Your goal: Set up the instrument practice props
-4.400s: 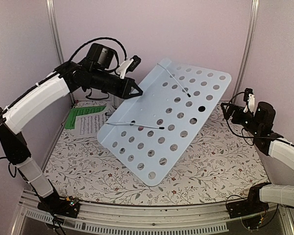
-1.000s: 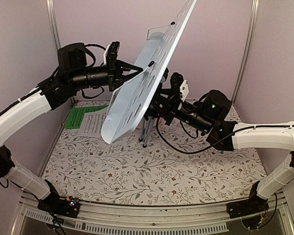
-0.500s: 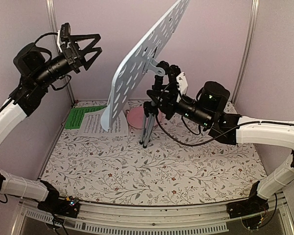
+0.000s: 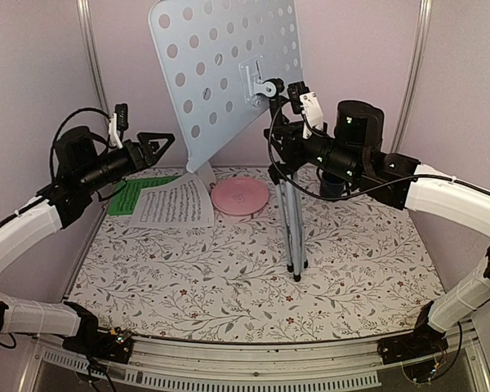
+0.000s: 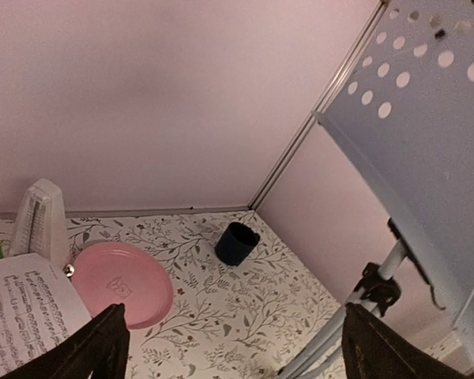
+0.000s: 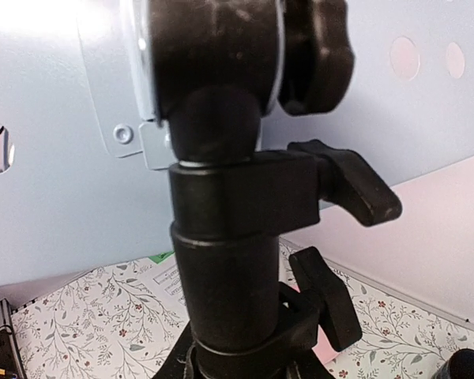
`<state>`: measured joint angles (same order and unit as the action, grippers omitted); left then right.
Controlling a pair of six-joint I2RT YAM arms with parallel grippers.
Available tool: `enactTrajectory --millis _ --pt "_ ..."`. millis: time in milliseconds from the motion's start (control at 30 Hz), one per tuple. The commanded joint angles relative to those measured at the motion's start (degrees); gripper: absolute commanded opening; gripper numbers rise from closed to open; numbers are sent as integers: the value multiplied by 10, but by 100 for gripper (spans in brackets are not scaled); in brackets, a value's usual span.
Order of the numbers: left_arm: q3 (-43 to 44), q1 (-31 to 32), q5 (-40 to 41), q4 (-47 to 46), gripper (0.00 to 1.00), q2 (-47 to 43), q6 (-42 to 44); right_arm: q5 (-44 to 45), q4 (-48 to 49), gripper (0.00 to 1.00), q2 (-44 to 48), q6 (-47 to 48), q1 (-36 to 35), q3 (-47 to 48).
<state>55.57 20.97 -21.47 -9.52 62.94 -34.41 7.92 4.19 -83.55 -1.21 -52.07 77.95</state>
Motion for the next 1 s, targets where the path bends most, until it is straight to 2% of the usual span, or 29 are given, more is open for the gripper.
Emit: enactTrajectory --millis 0,133,300,600,733,967 --pt "-108 7 23 -96 90 -8 81 37 115 0 46 -4 4 62" --pt "-235 47 52 -222 81 -21 116 38 152 0 62 -6 10 32" --pt "-295 113 85 -314 74 14 165 13 275 0 104 -8 20 -53" --pt "-276 211 103 -416 69 139 196 -32 458 0 125 -23 29 -152" --pt "-262 245 112 -466 67 199 205 -52 500 0 119 -42 31 -160" --pt "-188 293 138 -476 65 288 240 -77 552 0 118 -64 31 -162"
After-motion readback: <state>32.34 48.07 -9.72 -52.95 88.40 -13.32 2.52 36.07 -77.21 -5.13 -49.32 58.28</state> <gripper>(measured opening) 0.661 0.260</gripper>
